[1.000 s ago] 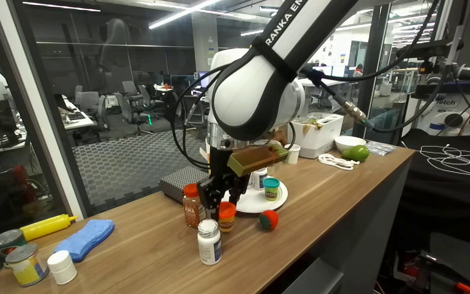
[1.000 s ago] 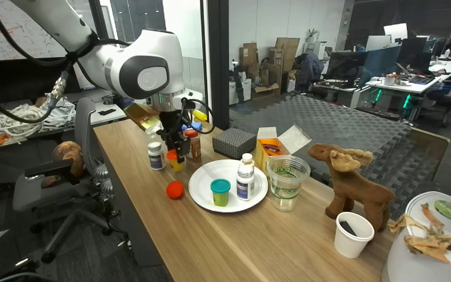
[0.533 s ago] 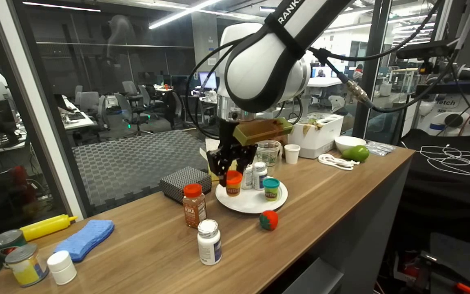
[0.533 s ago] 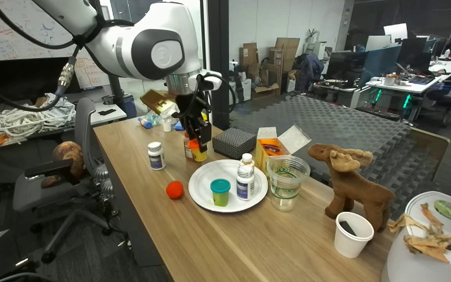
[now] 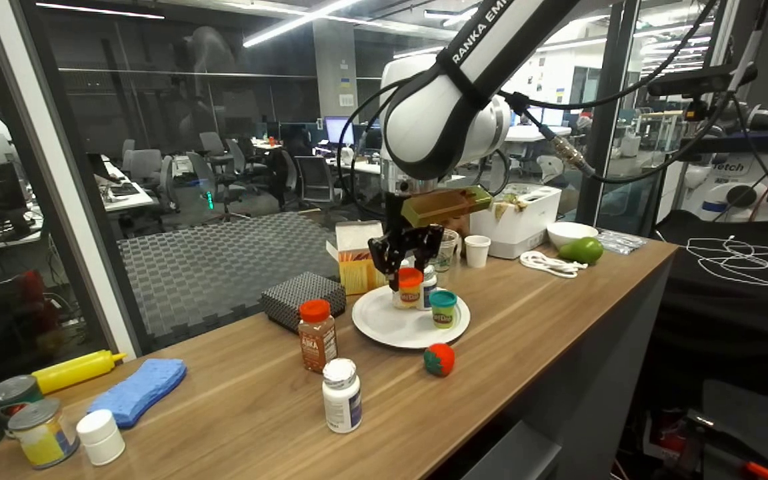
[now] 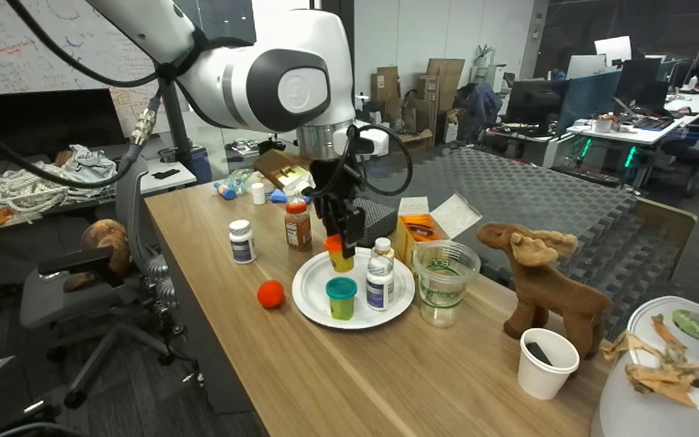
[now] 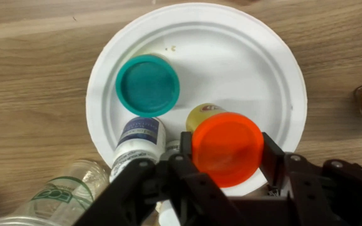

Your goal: Place the containers and orange toy on the white plate

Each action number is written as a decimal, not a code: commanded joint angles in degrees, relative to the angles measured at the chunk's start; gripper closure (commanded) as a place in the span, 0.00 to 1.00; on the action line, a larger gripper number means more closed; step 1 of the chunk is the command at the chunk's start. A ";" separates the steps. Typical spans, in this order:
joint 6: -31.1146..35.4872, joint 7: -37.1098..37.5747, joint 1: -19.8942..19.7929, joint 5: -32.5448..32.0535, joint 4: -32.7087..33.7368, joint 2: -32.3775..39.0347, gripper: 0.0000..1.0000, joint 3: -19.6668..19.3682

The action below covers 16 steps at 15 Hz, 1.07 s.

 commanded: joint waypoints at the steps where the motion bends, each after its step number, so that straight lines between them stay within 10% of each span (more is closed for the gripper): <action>1: -2.15 0.07 -1.10 1.04 4.00 3.08 0.70 0.07; 7: -2.00 -0.58 -2.02 2.13 5.20 5.22 0.70 0.51; 11: -1.43 -0.41 -1.83 2.69 5.02 5.34 0.15 0.55; 16: -0.90 -0.53 -1.85 3.25 4.34 4.55 0.00 0.69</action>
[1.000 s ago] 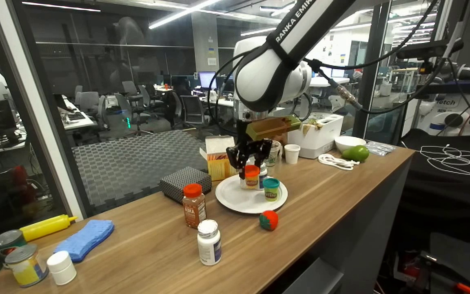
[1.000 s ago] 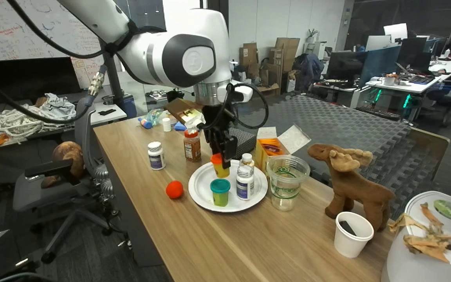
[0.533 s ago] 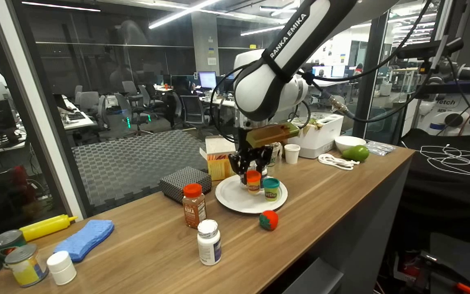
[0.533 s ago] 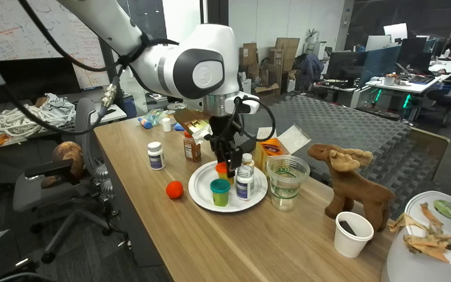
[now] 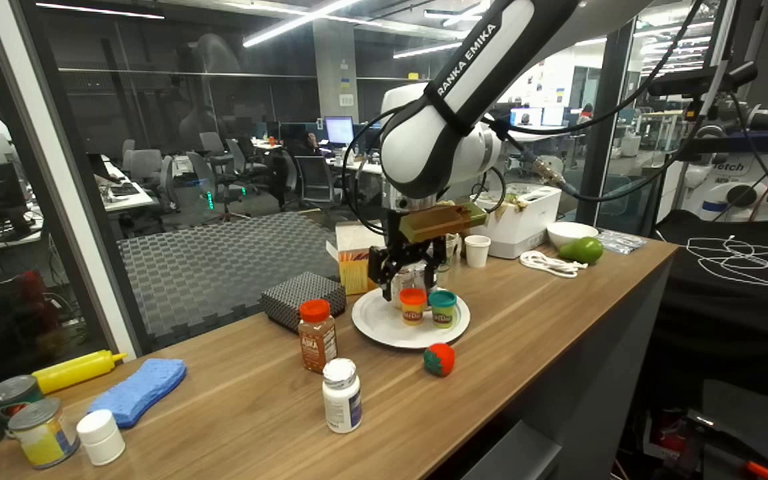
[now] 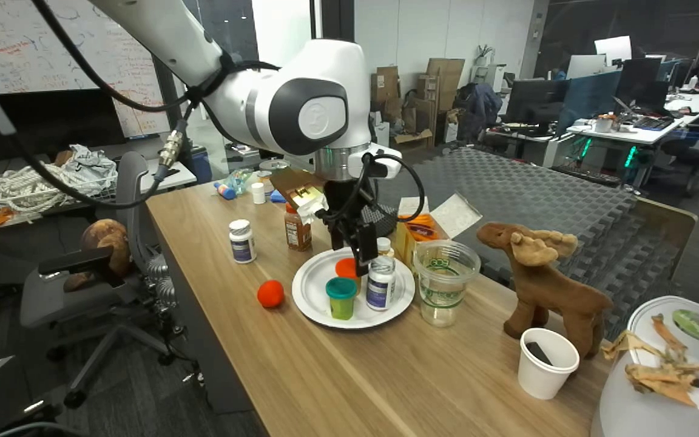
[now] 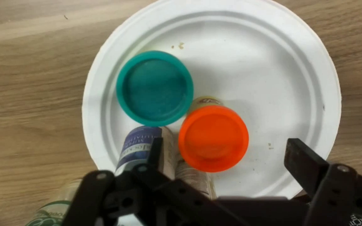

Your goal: Place the containers and orange toy on the white plate

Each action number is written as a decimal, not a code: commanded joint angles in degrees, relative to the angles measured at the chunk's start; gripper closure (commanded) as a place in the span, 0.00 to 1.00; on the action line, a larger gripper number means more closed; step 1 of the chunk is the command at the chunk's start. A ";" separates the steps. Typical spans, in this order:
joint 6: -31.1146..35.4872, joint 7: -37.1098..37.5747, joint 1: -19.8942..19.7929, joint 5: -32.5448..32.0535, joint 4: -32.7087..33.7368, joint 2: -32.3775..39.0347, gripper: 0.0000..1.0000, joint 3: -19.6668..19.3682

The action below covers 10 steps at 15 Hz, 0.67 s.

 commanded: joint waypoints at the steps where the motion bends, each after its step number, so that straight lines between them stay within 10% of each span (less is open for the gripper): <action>1: -0.32 -0.57 -0.02 1.18 0.39 -0.99 0.00 0.58; 10: 0.07 5.03 7.95 -4.39 -2.36 -7.88 0.00 1.43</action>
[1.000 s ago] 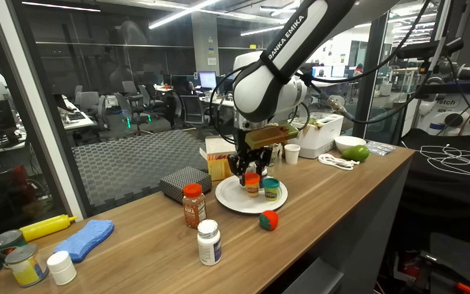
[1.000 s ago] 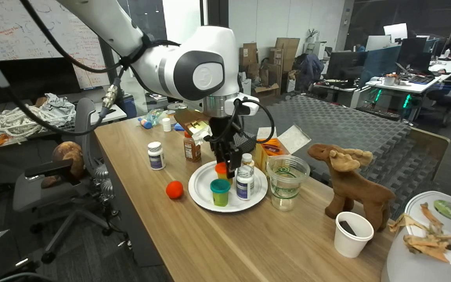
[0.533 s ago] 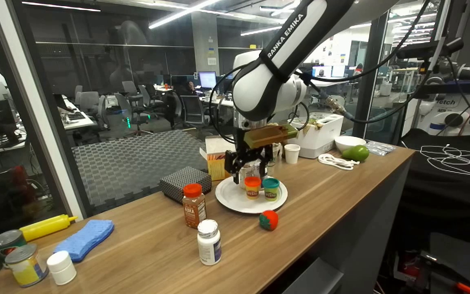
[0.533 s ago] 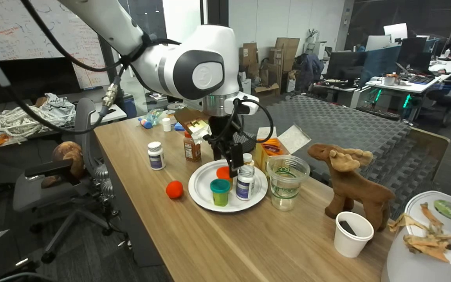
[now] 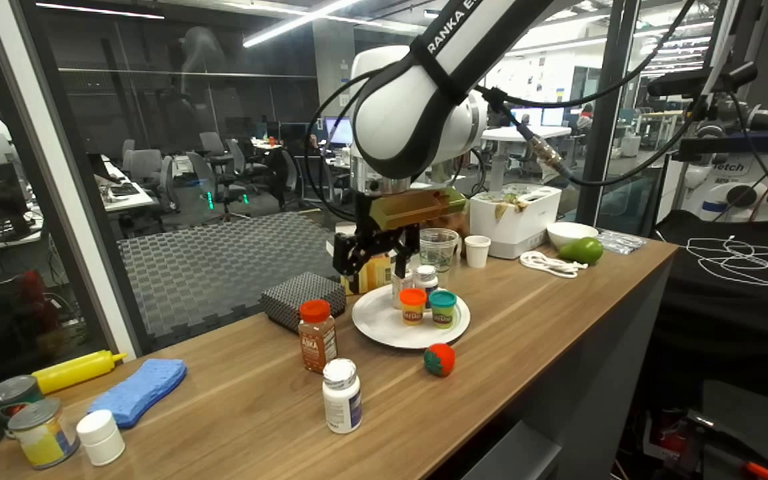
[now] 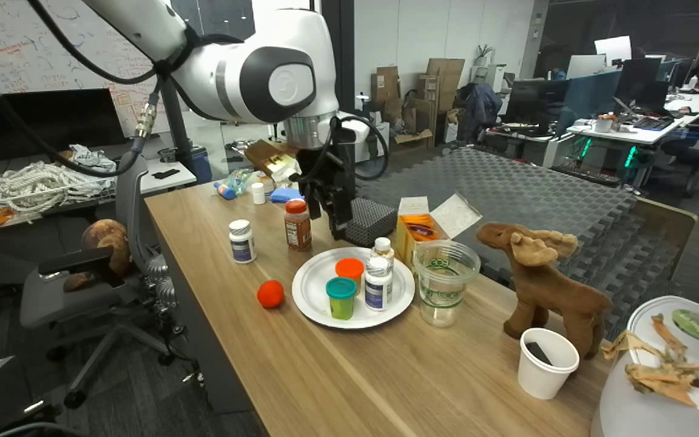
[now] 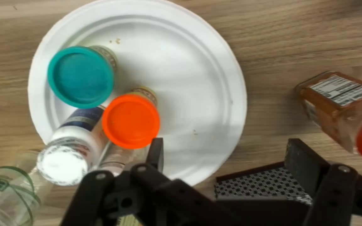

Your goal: Place the containers and orange toy on the white plate

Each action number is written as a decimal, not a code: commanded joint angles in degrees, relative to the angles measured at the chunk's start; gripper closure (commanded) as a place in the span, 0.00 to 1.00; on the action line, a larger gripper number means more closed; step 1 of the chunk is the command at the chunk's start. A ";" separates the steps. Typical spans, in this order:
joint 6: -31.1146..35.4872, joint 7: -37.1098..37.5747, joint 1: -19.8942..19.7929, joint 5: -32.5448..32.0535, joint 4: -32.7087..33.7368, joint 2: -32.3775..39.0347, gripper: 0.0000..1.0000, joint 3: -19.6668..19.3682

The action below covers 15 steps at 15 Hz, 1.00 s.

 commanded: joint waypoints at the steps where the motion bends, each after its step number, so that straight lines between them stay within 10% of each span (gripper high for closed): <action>1: -0.05 3.24 3.89 -3.86 -1.50 -4.35 0.00 0.70; 15: -22.59 -15.44 3.35 -2.22 15.23 5.23 0.00 7.45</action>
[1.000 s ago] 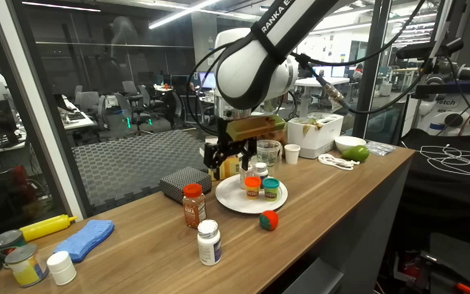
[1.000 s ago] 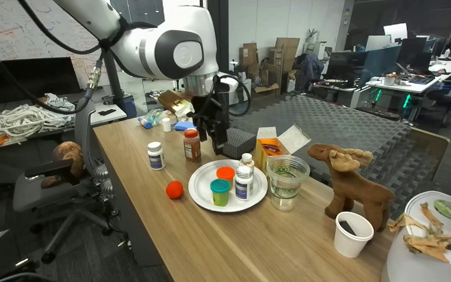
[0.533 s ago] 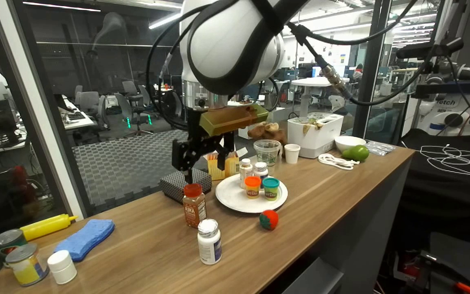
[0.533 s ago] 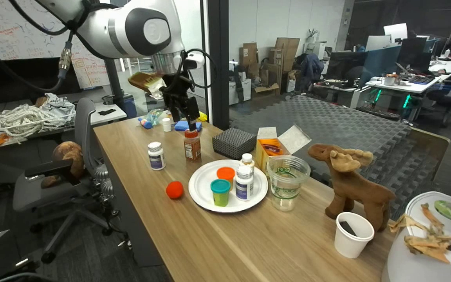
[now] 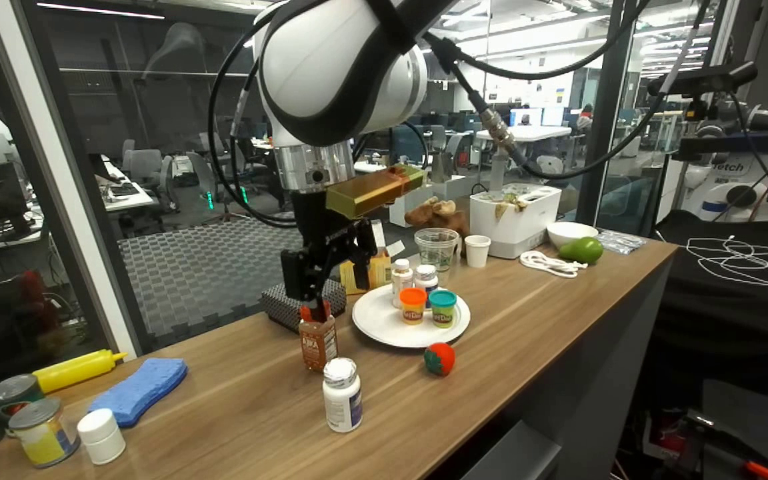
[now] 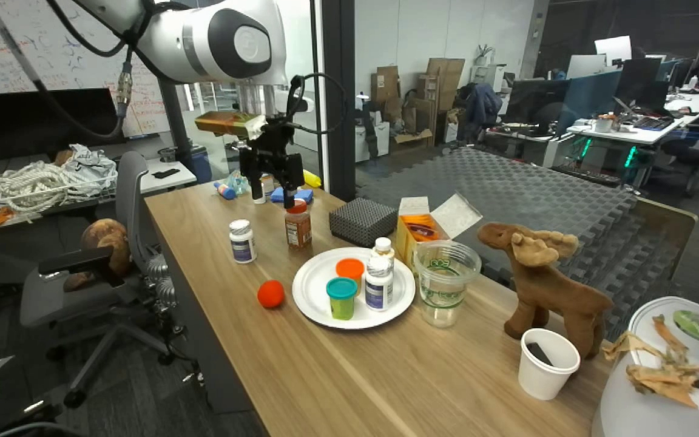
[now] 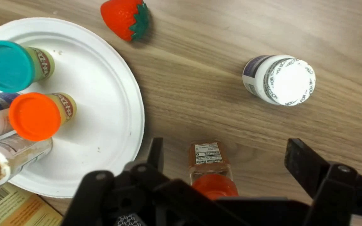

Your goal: Place the containers and orange toy on the white plate

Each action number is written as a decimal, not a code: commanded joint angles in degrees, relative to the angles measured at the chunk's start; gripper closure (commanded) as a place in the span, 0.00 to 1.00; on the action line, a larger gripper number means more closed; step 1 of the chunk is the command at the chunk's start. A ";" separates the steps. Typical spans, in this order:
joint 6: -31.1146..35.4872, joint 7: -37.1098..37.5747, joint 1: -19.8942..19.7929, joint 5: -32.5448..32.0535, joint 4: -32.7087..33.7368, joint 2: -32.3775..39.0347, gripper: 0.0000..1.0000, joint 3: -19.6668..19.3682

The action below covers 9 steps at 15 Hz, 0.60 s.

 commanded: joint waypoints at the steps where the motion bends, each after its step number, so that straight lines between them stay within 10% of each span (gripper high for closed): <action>1: -4.38 -7.11 -1.92 0.67 7.08 4.73 0.00 1.63; 9: -7.38 -14.10 -3.90 1.93 13.61 10.27 0.00 2.89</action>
